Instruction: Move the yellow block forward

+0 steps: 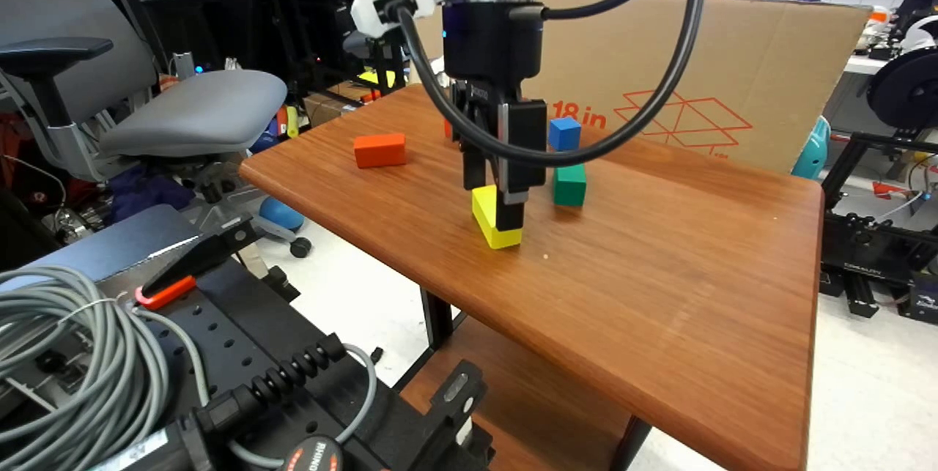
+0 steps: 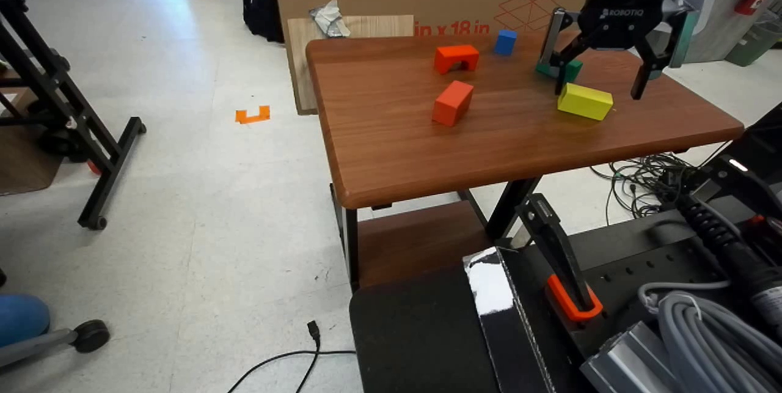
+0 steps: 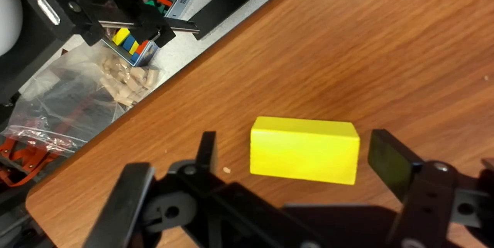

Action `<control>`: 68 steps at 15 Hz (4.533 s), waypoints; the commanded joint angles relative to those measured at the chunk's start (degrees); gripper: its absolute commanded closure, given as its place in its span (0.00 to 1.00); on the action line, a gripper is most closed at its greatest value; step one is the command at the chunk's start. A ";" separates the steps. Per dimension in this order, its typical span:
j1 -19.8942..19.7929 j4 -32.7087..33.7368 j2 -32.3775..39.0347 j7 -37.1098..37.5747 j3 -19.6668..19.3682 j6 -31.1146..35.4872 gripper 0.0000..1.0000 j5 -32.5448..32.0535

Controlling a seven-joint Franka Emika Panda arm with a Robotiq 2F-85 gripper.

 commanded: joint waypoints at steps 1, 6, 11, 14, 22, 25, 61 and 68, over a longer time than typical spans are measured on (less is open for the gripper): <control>1.64 3.01 2.97 1.12 -1.29 -0.44 0.00 0.10; 2.38 4.77 5.77 2.20 -1.81 -0.76 0.42 0.10; 2.60 5.12 4.87 1.83 -1.72 -0.85 0.55 0.33; 2.11 3.41 1.02 0.09 -0.92 -2.20 0.55 1.12; -2.27 10.97 -1.00 -14.97 0.27 -15.32 0.55 0.83; -4.12 14.90 2.06 -24.04 0.20 -15.35 0.55 0.13; -8.82 25.72 6.07 -41.98 -0.38 -13.69 0.00 -1.09; -8.23 8.24 -12.54 -46.34 0.09 -25.88 0.00 -5.56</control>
